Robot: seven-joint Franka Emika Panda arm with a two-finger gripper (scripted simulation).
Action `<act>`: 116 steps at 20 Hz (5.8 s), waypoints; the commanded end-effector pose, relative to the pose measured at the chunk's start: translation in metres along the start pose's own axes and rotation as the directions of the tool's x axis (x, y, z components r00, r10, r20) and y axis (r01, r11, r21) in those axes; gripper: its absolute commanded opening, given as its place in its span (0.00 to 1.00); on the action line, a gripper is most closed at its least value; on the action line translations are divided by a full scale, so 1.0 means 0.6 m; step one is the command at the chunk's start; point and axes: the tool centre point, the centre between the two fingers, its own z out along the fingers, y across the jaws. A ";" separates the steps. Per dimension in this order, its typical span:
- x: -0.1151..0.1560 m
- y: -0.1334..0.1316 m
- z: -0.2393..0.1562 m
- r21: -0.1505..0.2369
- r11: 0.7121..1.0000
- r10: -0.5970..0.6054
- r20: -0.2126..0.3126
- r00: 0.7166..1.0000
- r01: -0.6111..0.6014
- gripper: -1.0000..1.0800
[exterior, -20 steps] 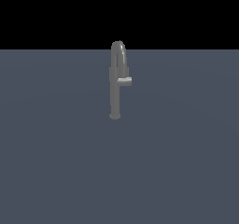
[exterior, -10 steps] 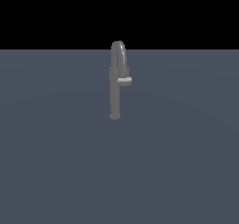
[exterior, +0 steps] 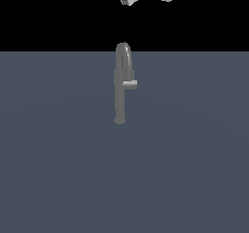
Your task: Turn on the faucet by rotating a designated handle.
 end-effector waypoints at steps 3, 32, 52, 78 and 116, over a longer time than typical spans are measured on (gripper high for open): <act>0.049 -0.009 0.001 0.066 0.995 0.062 0.083 0.995 -0.068 0.00; 0.347 -0.006 0.102 0.308 0.759 0.287 0.633 0.719 -0.574 0.00; 0.323 0.014 0.108 0.309 0.747 0.287 0.648 0.705 -0.589 0.00; 0.282 0.077 0.139 0.313 0.747 0.285 0.646 0.708 -0.586 0.00; 0.346 0.106 0.202 0.329 0.767 0.253 0.634 0.731 -0.550 0.00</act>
